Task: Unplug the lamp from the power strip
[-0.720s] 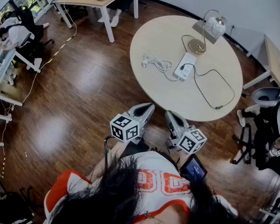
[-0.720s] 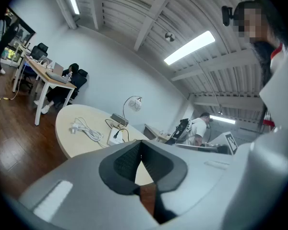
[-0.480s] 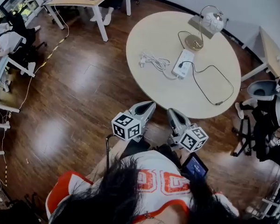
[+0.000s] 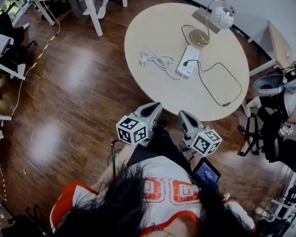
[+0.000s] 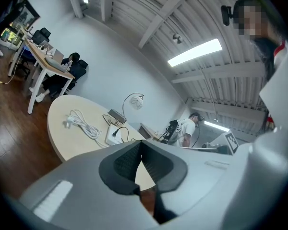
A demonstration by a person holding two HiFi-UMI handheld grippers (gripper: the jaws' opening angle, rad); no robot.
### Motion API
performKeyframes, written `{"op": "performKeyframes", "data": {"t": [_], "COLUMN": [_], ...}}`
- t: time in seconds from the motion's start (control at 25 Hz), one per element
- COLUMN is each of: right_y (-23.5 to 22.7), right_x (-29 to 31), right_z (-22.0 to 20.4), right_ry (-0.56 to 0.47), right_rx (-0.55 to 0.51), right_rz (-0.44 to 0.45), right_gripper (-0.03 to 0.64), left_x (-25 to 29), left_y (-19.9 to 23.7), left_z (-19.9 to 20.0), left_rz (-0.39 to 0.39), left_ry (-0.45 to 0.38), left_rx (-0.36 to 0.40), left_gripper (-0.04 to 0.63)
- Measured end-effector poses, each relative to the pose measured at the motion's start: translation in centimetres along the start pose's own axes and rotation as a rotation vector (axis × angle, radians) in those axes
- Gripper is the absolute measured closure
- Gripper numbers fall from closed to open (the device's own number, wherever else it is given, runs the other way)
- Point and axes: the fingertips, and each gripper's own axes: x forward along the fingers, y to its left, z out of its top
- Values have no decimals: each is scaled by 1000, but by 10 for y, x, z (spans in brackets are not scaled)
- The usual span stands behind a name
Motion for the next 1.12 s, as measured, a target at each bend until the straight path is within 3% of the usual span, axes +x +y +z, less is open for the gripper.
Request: {"op": "performKeyframes", "data": {"t": [0.24, 0.48, 0.8, 1.12], "right_y": [-34, -82, -135, -164], "right_x": [18, 48, 70, 90], "right_z": [13, 43, 72, 81], "right_ry": [9, 1, 18, 51], "right_rx": [14, 24, 10, -9], "right_rz": [0, -10, -22, -17], "right_gripper": [611, 600, 600, 598], "left_x": [13, 42, 111, 143], "left_y": [19, 41, 44, 42], "left_z": [2, 21, 37, 32], "left_rz": [54, 101, 94, 104], "left_ry": [-3, 7, 49, 123], "left_rx": [-27, -5, 18, 24], "left_gripper": [595, 595, 595, 595]}}
